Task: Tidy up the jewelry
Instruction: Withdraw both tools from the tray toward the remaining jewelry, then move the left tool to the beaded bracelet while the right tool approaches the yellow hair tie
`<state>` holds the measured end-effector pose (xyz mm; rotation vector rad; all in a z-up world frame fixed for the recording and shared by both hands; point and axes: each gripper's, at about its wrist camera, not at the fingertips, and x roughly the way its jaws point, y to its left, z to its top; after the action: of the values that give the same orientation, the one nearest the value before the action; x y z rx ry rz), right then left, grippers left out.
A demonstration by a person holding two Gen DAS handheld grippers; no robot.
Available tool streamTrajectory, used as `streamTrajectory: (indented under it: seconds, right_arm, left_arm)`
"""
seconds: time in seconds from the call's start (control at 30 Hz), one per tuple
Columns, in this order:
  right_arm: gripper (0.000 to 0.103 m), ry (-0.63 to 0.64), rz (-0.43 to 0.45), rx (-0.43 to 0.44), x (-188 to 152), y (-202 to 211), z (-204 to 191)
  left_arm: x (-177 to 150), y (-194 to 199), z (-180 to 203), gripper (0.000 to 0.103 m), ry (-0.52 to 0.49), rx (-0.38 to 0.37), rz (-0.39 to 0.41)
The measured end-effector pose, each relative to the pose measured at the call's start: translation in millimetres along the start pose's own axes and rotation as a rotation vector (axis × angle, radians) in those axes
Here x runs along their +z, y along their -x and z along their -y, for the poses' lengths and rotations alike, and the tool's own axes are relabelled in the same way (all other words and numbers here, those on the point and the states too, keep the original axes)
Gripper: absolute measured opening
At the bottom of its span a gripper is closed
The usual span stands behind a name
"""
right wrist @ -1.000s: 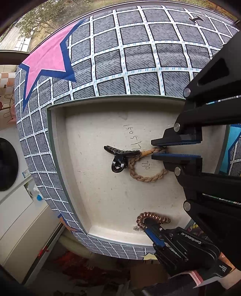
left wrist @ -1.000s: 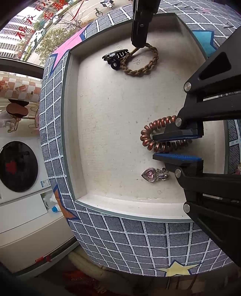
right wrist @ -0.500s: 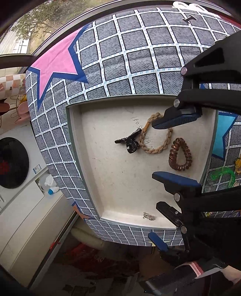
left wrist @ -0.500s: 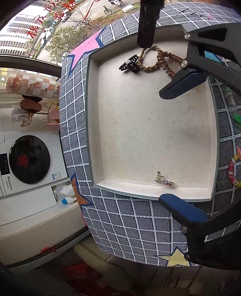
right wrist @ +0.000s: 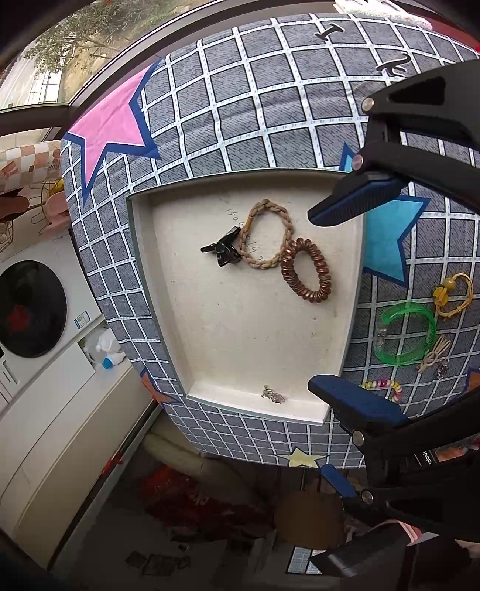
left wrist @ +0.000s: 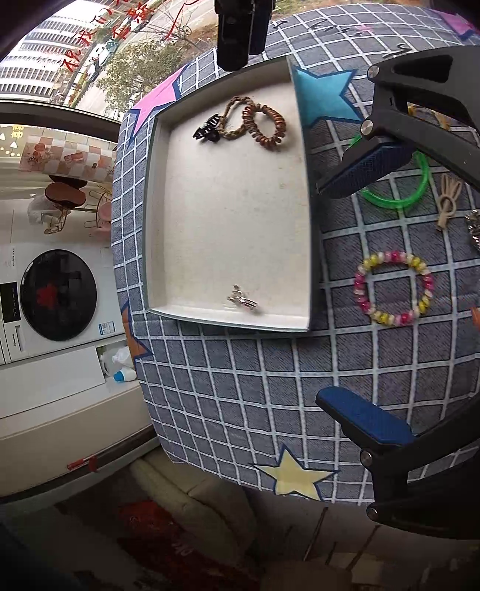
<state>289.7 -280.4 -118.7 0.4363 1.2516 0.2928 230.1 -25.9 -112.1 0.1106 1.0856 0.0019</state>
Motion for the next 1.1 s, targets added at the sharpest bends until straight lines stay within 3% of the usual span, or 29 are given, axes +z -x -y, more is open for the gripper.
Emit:
streamTrajectory:
  seconds: [0.17,0.2,0.23,0.37,0.57,0.93,1.1]
  right_arm:
    - [0.09,-0.005,0.004,0.007,-21,8,-2]
    - [0.101,-0.002,0.003,0.001,-25,9,-2]
    - [0.103,-0.003,0.009,-0.001,-28,11,-3]
    - [0.103,-0.026,-0.015,0.021,-43,14,-2]
    - [0.103,0.021,-0.08,-0.012,-69,13,-9]
    - [0.103,0.024,-0.187,-0.129,-121,5,9]
    - [0.103,0.002,-0.212,-0.167,-132,3,20]
  left_arm:
    - [-35,6,-18,0.103,0.043,-0.013,-0.046]
    - [-42,7,-21,0.103,0.05,-0.016,-0.056]
    - [-49,8,-23,0.103,0.057,-0.021,-0.065]
    - [-71,11,-27,0.103,0.068,-0.02,-0.092]
    - [-95,7,-35,0.103,0.118,-0.03,-0.146]
    - [-107,-7,-58,0.103,0.253,-0.036,-0.203]
    - [-100,-14,-64,0.103,0.256,-0.036,-0.199]
